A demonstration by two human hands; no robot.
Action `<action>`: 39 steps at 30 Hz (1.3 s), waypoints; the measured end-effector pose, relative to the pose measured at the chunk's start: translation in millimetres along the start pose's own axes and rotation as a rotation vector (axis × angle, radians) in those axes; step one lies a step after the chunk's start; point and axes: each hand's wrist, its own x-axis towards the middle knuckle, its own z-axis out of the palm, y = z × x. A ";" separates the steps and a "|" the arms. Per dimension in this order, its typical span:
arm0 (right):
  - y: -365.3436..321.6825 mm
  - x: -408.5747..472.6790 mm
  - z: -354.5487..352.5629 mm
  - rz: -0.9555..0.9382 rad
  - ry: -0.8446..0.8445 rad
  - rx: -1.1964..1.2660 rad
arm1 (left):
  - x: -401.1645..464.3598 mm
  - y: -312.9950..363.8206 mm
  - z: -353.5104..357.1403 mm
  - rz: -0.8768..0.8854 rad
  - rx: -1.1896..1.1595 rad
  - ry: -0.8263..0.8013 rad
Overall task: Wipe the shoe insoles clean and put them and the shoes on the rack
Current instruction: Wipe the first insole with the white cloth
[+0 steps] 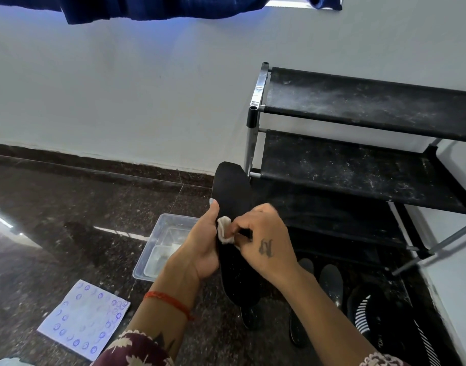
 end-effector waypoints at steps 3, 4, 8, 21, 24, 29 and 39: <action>1.8 -0.4 -6.2 -0.035 -0.180 0.131 | -0.1 2.4 0.2 0.019 -0.061 0.044; 2.4 -0.7 -8.0 -0.046 -0.197 0.113 | -0.7 3.2 0.5 0.022 -0.065 0.053; 6.1 -0.8 -13.6 -0.013 -0.049 -0.053 | -2.9 1.0 4.6 0.026 -0.007 0.043; -7.6 -0.7 -5.9 0.010 -0.109 0.325 | -8.4 3.3 10.3 0.070 -0.005 0.058; -6.3 -1.7 -11.9 -0.077 -0.200 0.224 | -6.8 5.2 9.1 0.112 0.012 0.102; 3.1 -1.4 -21.4 0.013 -0.070 0.018 | -9.9 6.3 7.4 0.035 -0.007 0.037; -9.2 -2.1 -9.9 0.067 -0.167 0.352 | -15.0 7.8 12.0 0.067 -0.034 0.062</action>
